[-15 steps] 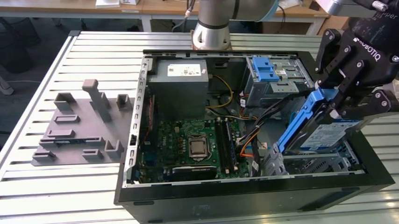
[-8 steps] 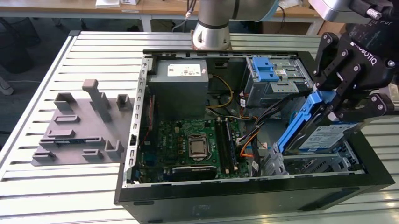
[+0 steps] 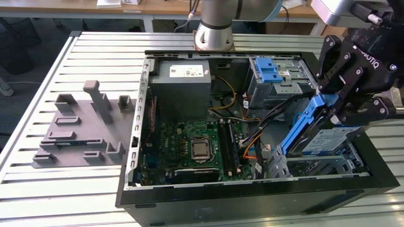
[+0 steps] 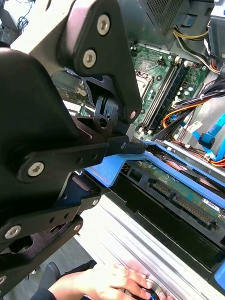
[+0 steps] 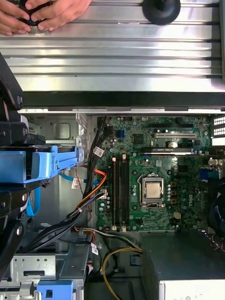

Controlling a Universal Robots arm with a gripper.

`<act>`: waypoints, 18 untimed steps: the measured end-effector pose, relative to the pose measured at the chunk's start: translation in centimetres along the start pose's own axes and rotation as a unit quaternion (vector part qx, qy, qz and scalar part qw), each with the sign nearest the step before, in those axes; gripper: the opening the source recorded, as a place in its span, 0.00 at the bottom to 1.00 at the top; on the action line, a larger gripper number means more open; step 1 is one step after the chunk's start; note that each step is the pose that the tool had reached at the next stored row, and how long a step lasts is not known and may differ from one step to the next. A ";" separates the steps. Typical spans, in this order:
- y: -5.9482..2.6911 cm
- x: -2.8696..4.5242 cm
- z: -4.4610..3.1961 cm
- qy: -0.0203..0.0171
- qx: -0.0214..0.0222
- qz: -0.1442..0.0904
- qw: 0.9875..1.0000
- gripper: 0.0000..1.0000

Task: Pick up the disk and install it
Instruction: 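Insert the disk into the insertion slot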

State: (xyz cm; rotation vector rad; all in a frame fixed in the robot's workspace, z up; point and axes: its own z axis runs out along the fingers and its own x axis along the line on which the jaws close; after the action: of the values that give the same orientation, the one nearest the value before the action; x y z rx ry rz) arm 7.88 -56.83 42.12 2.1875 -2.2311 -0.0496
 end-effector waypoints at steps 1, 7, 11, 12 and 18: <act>0.00 0.00 0.05 0.000 0.000 0.000 1.000 0.36; -0.01 0.00 0.28 0.000 0.000 0.000 1.000 0.36; -0.02 0.01 0.45 0.000 0.000 0.000 1.000 0.36; -0.02 0.00 0.49 0.000 0.000 0.000 1.000 0.36; -0.03 0.01 0.77 0.000 0.000 0.000 1.000 0.36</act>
State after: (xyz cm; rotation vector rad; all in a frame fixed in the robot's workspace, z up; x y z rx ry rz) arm 7.88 -56.83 41.35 2.1875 -2.2311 -0.0497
